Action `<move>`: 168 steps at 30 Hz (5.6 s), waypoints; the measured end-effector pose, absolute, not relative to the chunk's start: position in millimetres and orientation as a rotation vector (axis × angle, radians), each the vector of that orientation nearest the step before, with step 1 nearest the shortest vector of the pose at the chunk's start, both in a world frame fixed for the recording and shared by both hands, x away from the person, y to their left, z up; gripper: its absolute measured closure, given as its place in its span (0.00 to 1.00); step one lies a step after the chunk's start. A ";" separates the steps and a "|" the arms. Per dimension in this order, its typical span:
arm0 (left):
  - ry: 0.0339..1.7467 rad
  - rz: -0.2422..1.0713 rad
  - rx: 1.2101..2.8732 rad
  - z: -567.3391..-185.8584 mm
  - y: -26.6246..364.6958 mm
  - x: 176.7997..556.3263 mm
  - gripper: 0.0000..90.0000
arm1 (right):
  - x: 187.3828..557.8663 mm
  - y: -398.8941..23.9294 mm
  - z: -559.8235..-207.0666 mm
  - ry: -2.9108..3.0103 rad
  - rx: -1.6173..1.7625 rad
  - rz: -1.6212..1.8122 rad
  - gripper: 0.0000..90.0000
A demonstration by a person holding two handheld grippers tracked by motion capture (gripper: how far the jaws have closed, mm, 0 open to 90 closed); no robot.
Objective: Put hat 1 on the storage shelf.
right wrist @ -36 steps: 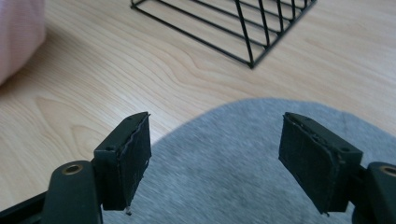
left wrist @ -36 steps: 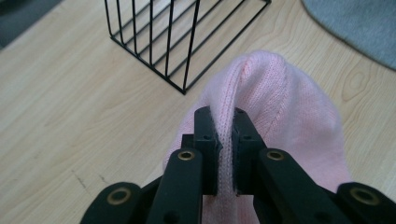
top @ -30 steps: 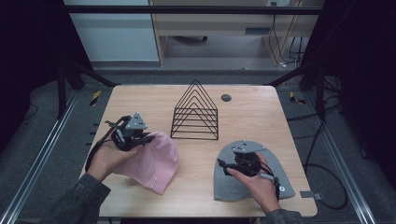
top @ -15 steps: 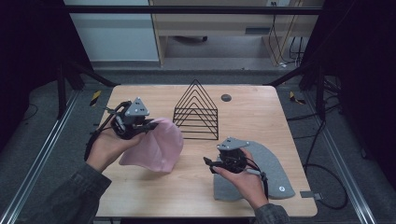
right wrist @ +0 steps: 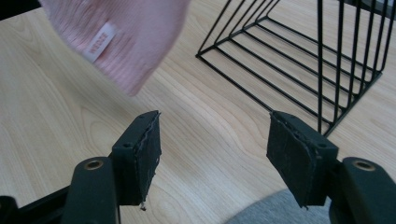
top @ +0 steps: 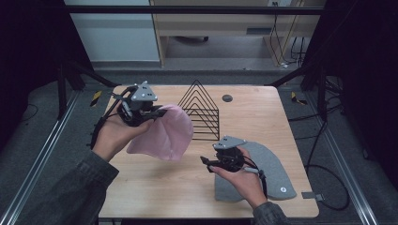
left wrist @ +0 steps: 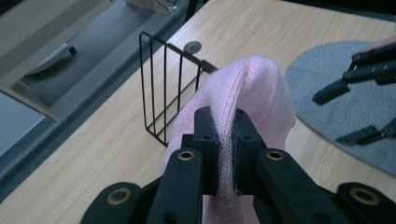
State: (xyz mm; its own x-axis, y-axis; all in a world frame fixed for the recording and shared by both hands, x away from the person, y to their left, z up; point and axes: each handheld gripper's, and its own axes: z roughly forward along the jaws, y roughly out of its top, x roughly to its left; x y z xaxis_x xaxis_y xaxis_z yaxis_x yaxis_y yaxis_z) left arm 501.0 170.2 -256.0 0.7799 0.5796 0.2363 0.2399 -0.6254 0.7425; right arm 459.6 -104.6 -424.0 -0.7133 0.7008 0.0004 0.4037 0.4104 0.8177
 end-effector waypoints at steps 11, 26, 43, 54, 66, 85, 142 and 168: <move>0.591 0.583 2.197 -241.7 160.3 502.9 0.92 | 465.9 -87.6 -399.6 2.337 0.869 1.260 0.49; 0.578 0.561 2.170 -237.7 159.6 498.7 0.92 | 485.7 -73.1 -393.7 2.380 0.846 1.304 0.80; 0.608 0.553 2.157 -239.2 169.2 504.9 0.91 | 489.7 -84.9 -377.4 2.386 0.827 1.321 0.93; 0.627 0.554 2.113 -233.8 168.2 516.3 0.91 | 497.9 -96.4 -356.1 2.388 0.822 1.283 0.94; 0.631 0.547 2.058 -212.8 163.4 545.2 0.91 | 519.9 -109.1 -321.0 2.385 0.807 1.264 0.94; 0.665 0.549 1.934 -197.8 143.6 611.3 0.91 | 591.2 -130.6 -277.9 2.289 0.880 1.248 0.94; 0.665 0.501 1.939 -275.1 138.0 629.8 0.89 | 599.8 -134.8 -339.8 2.326 0.921 1.111 0.94; 0.651 0.457 2.007 -316.9 138.2 613.1 0.89 | 592.6 -138.8 -383.3 2.395 0.978 1.049 0.93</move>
State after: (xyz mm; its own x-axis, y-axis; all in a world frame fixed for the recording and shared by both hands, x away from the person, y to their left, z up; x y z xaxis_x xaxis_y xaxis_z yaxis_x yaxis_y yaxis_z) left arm 613.1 138.2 -316.9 0.7890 0.6119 0.0555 0.2594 -0.4137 0.8727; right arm 592.6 -138.8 -383.3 -0.7015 0.7116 -0.0390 0.4539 0.4883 0.7453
